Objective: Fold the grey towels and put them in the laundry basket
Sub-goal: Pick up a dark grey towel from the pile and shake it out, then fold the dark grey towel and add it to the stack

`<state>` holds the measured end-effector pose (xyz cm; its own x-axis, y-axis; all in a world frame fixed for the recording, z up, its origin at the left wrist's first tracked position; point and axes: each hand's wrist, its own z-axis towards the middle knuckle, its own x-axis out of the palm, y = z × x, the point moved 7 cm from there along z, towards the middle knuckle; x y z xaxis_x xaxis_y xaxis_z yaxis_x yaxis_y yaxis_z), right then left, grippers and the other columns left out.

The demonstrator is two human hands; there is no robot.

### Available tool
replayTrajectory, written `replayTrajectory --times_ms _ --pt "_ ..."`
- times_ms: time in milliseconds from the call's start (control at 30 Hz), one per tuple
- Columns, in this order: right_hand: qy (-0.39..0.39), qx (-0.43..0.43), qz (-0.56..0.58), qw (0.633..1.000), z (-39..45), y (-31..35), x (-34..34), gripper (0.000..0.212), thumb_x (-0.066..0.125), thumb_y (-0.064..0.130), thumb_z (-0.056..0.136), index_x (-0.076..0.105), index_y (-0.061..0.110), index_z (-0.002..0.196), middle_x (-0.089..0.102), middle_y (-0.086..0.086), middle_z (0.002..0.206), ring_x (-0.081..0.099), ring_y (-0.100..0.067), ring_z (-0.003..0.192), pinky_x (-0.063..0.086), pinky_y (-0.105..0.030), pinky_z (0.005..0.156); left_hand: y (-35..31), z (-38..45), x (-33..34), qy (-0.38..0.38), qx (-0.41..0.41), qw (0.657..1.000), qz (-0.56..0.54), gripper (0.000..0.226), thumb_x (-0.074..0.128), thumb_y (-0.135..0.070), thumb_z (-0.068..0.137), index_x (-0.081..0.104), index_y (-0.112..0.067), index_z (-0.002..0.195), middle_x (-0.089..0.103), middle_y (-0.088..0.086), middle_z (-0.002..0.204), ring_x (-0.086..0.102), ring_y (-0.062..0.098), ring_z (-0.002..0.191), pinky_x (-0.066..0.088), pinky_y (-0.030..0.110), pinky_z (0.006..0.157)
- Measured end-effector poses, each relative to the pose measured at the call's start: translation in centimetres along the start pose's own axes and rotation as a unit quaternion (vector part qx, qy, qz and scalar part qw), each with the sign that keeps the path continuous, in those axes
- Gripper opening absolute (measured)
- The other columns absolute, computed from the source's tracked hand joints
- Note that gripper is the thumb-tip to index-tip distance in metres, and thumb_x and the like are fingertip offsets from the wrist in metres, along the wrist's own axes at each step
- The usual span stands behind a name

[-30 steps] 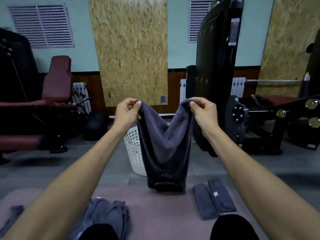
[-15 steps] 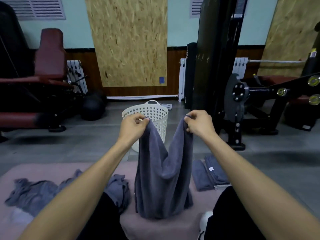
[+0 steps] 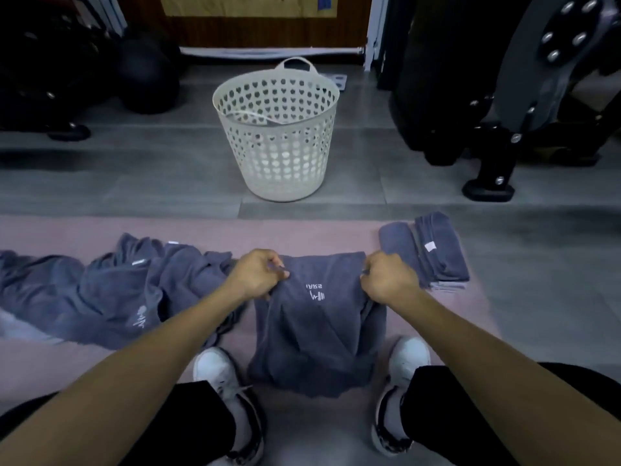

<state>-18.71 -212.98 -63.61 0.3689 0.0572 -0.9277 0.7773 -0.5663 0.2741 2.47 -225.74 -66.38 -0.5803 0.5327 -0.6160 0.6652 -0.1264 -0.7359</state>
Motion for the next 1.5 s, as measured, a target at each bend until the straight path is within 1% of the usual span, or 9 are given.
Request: replayTrajectory --times_ms 233,467,633,767,900,1033,1133,1300,1500 --pt "0.122 -0.09 -0.077 0.985 10.2 2.8 6.4 0.023 0.052 0.019 0.09 0.064 0.008 0.106 0.062 -0.011 0.12 0.059 -0.03 0.109 0.046 -0.028 0.083 6.7 9.0 2.5 0.118 -0.025 0.981 0.155 0.008 0.065 -0.012 0.088 0.062 -0.008 0.082 0.061 0.003 0.062 0.053 0.008 0.047 0.043 0.01 0.046" --pt "0.186 -0.136 -0.038 0.972 19.8 3.5 15.4 0.023 0.046 0.02 0.095 0.066 0.009 0.09 0.067 -0.006 0.097 0.062 -0.024 0.09 0.053 -0.039 0.082 15.3 18.0 5.3 0.178 -0.06 0.972 0.141 0.03 0.065 -0.03 0.091 0.064 -0.01 0.069 0.061 -0.006 0.061 0.057 0.008 0.063 0.049 0.02 0.069" --pt "0.134 -0.162 -0.005 0.978 24.8 4.3 19.6 0.017 0.045 0.023 0.095 0.061 0.017 0.092 0.065 -0.005 0.096 0.06 -0.025 0.087 0.052 -0.041 0.073 19.6 24.0 6.5 0.084 -0.005 0.988 0.131 0.02 0.054 0.0 0.09 0.067 -0.014 0.098 0.07 0.005 0.097 0.065 0.024 0.094 0.051 0.037 0.092" --pt "0.099 -0.182 0.05 0.977 27.0 5.0 22.8 0.015 0.047 0.024 0.095 0.059 0.019 0.09 0.065 -0.002 0.093 0.06 -0.022 0.082 0.053 -0.041 0.069 21.2 28.3 8.0 0.08 0.032 0.983 0.164 0.052 0.052 0.003 0.087 0.053 -0.013 0.136 0.051 0.013 0.126 0.05 0.021 0.108 0.033 0.016 0.101" --pt "0.051 -0.168 0.108 0.979 27.7 4.7 25.2 0.013 0.049 0.02 0.095 0.059 0.016 0.09 0.063 0.001 0.091 0.057 -0.019 0.081 0.051 -0.039 0.067 20.6 30.0 8.2 0.074 0.094 0.977 0.178 0.017 0.073 0.001 0.071 0.071 -0.009 0.085 0.057 0.01 0.098 0.051 0.026 0.105 0.037 0.017 0.086" --pt "0.035 -0.112 0.14 0.983 27.6 3.1 26.7 0.02 0.048 0.017 0.096 0.054 0.017 0.077 0.057 0.003 0.076 0.053 -0.016 0.066 0.043 -0.035 0.053 17.9 30.1 6.1 0.076 0.056 0.995 0.032 0.034 0.068 -0.009 0.065 0.045 -0.025 0.047 0.055 0.002 0.069 0.052 0.013 0.064 0.039 0.022 0.062" --pt "0.035 -0.096 0.126 0.987 27.1 2.6 27.2 0.027 0.046 0.016 0.095 0.046 0.019 0.069 0.052 0.002 0.069 0.049 -0.016 0.058 0.032 -0.03 0.046 17.6 30.4 5.7 0.116 0.02 0.992 0.041 0.044 0.07 -0.007 0.08 0.04 -0.018 0.051 0.041 -0.007 0.049 0.036 0.005 0.049 0.03 0.021 0.05" --pt "0.026 -0.09 0.14 0.986 26.9 3.9 26.6 0.018 0.047 0.018 0.096 0.059 0.013 0.083 0.063 -0.001 0.081 0.058 -0.019 0.069 0.052 -0.04 0.059 20.2 31.6 4.9 0.047 -0.005 0.974 0.22 0.034 0.077 -0.041 0.078 0.052 -0.019 0.072 0.057 0.0 0.076 0.054 0.02 0.076 0.046 0.03 0.068" --pt "0.04 -0.11 0.158 0.98 26.4 5.9 27.2 0.016 0.048 0.016 0.095 0.061 0.014 0.086 0.064 0.001 0.089 0.059 -0.017 0.075 0.053 -0.04 0.064 21.2 28.2 4.0 -0.112 0.059 0.976 0.177 0.019 0.068 -0.013 0.084 0.063 -0.012 0.102 0.058 0.007 0.101 0.058 0.024 0.085 0.052 0.035 0.076"
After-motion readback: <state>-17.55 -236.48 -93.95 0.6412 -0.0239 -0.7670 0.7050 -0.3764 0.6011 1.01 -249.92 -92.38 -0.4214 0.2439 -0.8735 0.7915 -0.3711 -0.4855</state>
